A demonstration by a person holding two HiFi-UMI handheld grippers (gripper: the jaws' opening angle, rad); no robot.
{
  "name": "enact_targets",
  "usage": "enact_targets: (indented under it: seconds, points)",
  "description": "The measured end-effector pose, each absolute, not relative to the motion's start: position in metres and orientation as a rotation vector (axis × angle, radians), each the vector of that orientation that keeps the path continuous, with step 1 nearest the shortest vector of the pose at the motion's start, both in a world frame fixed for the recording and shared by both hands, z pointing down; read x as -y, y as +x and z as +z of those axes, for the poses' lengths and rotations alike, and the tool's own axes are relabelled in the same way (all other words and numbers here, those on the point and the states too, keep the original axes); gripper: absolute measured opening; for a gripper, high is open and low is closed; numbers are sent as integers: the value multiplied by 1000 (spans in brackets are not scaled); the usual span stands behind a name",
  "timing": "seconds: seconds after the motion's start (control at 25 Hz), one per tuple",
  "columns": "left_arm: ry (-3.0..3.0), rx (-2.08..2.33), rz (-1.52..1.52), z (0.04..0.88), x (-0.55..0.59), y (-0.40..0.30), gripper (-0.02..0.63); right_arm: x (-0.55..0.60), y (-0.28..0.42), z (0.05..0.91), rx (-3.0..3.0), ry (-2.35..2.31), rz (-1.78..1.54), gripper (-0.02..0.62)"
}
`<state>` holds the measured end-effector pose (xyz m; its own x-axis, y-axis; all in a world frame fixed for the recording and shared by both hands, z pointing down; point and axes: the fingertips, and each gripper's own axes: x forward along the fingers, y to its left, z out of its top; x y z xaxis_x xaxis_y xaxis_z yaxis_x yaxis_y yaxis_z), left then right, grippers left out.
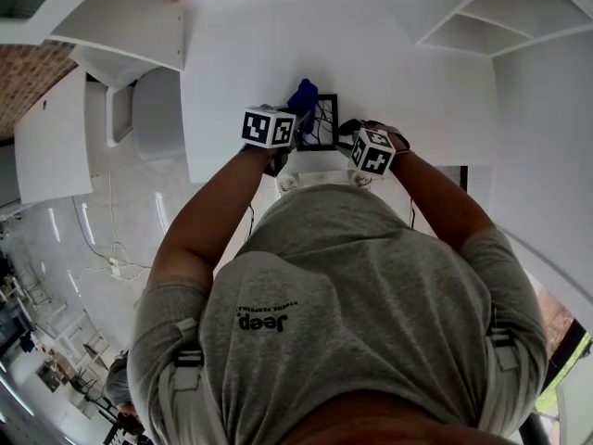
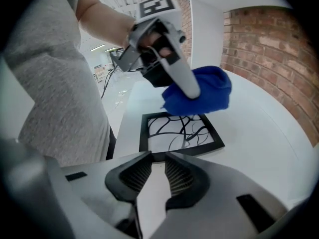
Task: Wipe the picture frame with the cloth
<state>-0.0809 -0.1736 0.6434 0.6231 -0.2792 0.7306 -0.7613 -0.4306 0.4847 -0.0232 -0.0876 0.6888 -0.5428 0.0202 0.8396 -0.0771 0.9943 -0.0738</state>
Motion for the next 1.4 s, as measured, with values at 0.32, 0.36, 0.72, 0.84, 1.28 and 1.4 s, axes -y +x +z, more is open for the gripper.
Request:
enact_targets:
  seconds: [0.32, 0.36, 0.72, 0.84, 1.28, 1.4]
  points:
    - [1944, 851, 829, 675, 217, -60, 55, 87, -25, 688, 2136, 51, 127, 86]
    - [1945, 848, 836, 677, 216, -61, 55, 87, -25, 688, 2133, 51, 122, 86]
    - [1962, 845, 857, 681, 214, -57, 55, 89, -26, 689, 2170, 55, 103, 71]
    - [1949, 821, 881, 682, 198, -57, 55, 89, -26, 688, 2180, 55, 120, 71]
    - [1878, 651, 903, 682, 89, -58, 55, 89, -26, 687, 2188, 58, 126, 69]
    - [1856, 627, 901, 682, 85, -59, 55, 88, -26, 687, 2191, 55, 136, 66]
